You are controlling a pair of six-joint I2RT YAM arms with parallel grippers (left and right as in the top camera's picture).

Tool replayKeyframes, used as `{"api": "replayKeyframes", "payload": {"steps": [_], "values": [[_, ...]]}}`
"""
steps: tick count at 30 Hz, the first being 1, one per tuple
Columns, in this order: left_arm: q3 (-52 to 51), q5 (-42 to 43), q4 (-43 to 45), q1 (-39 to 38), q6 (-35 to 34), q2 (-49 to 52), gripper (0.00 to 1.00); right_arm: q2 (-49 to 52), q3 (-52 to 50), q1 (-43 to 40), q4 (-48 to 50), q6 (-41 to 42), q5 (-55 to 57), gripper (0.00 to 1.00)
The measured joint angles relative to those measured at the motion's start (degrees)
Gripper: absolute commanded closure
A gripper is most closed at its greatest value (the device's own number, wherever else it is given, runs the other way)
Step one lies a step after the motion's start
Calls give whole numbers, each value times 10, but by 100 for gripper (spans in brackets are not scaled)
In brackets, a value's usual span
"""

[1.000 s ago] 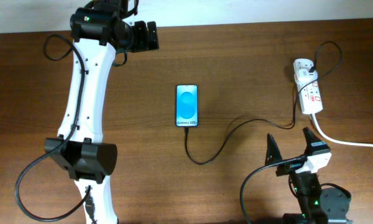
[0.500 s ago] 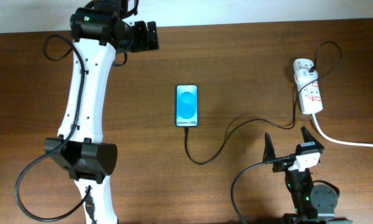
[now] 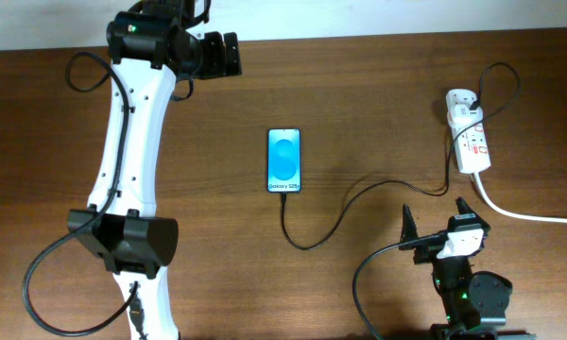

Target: Plug charger to phone and switch on socket

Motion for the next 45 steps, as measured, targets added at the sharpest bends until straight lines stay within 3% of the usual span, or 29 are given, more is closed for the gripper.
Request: {"api": "replayKeyframes", "payload": {"steps": [35,38,41,45], "values": [[0,0,0,0,0,0,1,0,0,0,0,3,2,2],[-3,0,-35,0,0,0,1,0,0,0,0,3,2,2],[-72,-14,-12,0,0,-23,1,0,0,0,0,3,2,2],[-227,-68,10,0,0,-148,1,0,0,0,0,3,4,1]]}}
